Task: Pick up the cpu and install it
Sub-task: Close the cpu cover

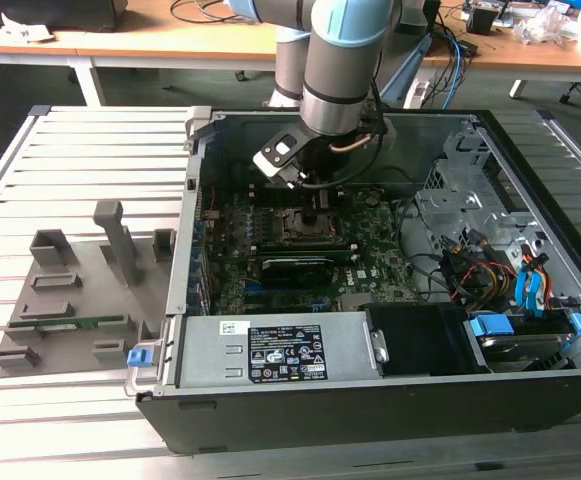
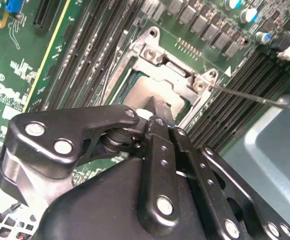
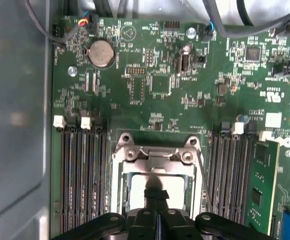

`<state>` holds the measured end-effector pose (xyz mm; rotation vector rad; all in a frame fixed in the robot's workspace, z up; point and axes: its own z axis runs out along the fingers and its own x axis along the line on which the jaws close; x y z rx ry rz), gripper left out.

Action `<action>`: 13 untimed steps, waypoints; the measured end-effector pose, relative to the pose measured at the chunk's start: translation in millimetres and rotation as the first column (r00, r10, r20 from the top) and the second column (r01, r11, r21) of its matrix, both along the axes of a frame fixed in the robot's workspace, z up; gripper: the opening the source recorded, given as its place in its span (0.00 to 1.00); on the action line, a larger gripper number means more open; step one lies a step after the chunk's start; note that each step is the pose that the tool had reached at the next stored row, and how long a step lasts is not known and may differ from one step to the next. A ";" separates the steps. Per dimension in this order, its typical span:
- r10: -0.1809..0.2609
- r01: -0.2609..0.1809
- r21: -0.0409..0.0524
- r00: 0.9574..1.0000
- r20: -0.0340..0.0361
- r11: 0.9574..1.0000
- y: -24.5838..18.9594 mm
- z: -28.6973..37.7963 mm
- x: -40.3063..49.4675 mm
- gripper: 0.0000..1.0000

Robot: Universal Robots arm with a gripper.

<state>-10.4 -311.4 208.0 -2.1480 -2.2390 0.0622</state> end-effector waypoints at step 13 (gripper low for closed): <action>0.000 0.000 -0.015 1.000 0.000 1.000 0.0 38.5 0.7 0.11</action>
